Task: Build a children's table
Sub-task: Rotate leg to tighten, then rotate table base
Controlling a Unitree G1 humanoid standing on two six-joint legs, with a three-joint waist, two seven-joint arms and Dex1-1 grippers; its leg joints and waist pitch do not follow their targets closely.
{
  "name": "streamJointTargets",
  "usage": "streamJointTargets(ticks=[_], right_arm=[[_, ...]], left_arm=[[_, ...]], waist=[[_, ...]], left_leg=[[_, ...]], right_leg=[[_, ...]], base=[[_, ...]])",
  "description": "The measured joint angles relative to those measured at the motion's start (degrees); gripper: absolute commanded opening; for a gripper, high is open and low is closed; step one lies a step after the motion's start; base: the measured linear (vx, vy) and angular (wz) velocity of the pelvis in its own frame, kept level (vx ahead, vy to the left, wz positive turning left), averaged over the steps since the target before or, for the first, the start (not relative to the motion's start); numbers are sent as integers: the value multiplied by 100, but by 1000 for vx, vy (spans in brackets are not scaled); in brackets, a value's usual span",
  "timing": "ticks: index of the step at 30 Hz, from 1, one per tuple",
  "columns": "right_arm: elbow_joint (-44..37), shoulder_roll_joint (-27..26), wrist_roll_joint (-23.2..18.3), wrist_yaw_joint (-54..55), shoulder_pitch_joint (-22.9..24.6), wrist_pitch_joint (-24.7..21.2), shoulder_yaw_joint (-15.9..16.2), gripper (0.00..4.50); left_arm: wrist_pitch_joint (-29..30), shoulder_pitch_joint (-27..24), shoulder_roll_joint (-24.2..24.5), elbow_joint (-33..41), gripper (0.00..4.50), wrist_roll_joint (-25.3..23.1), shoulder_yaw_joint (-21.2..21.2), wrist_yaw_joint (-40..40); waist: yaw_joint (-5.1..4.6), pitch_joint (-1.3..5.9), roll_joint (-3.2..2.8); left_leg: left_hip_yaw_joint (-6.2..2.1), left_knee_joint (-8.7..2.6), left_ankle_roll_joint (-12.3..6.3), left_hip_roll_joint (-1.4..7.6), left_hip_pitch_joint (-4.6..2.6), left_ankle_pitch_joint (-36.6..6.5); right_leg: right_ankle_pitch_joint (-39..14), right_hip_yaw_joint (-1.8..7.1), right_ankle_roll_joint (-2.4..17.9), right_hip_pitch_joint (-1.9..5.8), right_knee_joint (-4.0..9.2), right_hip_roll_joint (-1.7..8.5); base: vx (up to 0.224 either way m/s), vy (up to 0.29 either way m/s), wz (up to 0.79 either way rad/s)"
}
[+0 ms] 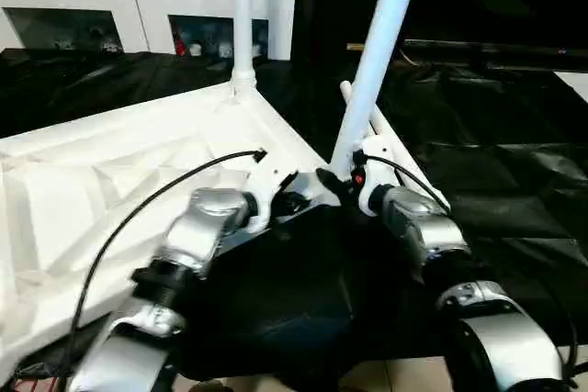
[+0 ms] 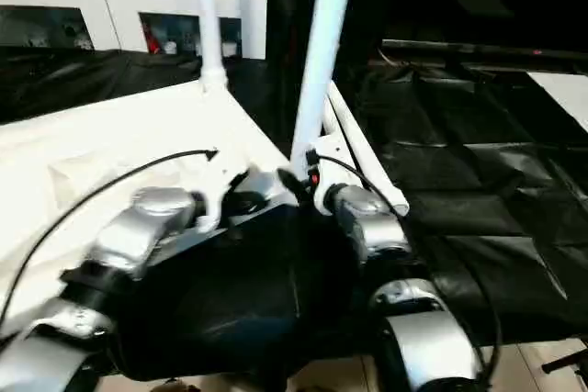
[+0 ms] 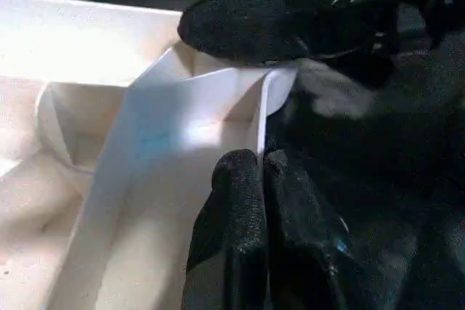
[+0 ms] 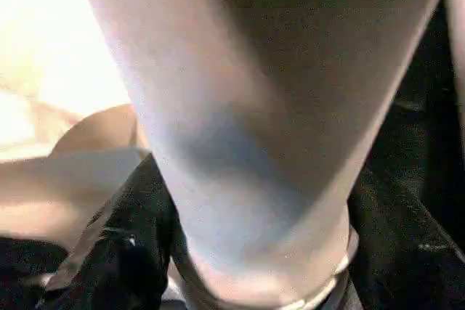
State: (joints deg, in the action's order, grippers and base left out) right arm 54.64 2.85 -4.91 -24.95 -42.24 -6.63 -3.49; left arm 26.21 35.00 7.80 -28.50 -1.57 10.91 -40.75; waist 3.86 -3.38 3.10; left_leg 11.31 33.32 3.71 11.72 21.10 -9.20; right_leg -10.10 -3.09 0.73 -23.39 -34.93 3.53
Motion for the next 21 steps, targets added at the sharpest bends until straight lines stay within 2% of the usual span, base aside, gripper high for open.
streamJointTargets(ticks=[6, 9, 10, 11, 16, 18, 21], right_arm=[[189, -48, 23, 69, -50, 231, -65, 379], [190, -49, 104, 137, -39, 354, 12, 379], [70, -5, 102, 215, 58, 372, 14, 383], [-50, 23, 100, 256, 147, 386, 10, 383], [-933, 83, 70, 192, 745, 323, -3, 385], [-1273, 89, 69, 174, 965, 285, 15, 385], [-1630, 137, 54, 171, 1153, 178, 57, 385]], left_arm=[[-66, 177, -150, -266, 0, -51, -111, 398], [-244, 305, -169, -505, 0, -99, -105, 535], [-345, 438, -253, -747, 27, -107, -108, 644], [-434, 531, -304, -910, 27, -110, -110, 736], [-1059, 845, -502, -1451, 90, -97, -282, 1267], [-1318, 1008, -462, -1636, 102, -118, -397, 1629], [-1615, 1195, -333, -1746, 102, -105, -694, 2130]], waist=[[-22, 2, 2], [-21, 1, 2], [-4, 1, 1], [17, -2, -4], [87, -16, -30], [104, -17, -39], [80, -20, -45]], left_leg=[[0, -6, -1, 1, 5, 0], [0, -9, -1, 1, 10, 0], [0, -9, -1, 1, 11, 0], [1, -8, -1, 0, 15, 0], [-1, -8, -2, 0, 25, -1], [-1, -11, -2, 1, 24, -1], [-3, -14, -1, 2, 20, 0]], right_leg=[[17, 0, 27, -3, -1, -1], [17, -1, 27, -9, -1, -2], [17, -1, 27, -9, 0, -2], [17, -1, 27, -9, 2, -2], [17, 0, 28, -11, 8, -3], [17, 0, 27, -13, 8, -5], [18, -1, 28, -15, 7, -9]], base=[[0, 0, 0], [0, 0, 0], [0, 0, 0], [0, 0, 0], [0, 0, 0], [0, 0, 0], [0, 0, 0]])
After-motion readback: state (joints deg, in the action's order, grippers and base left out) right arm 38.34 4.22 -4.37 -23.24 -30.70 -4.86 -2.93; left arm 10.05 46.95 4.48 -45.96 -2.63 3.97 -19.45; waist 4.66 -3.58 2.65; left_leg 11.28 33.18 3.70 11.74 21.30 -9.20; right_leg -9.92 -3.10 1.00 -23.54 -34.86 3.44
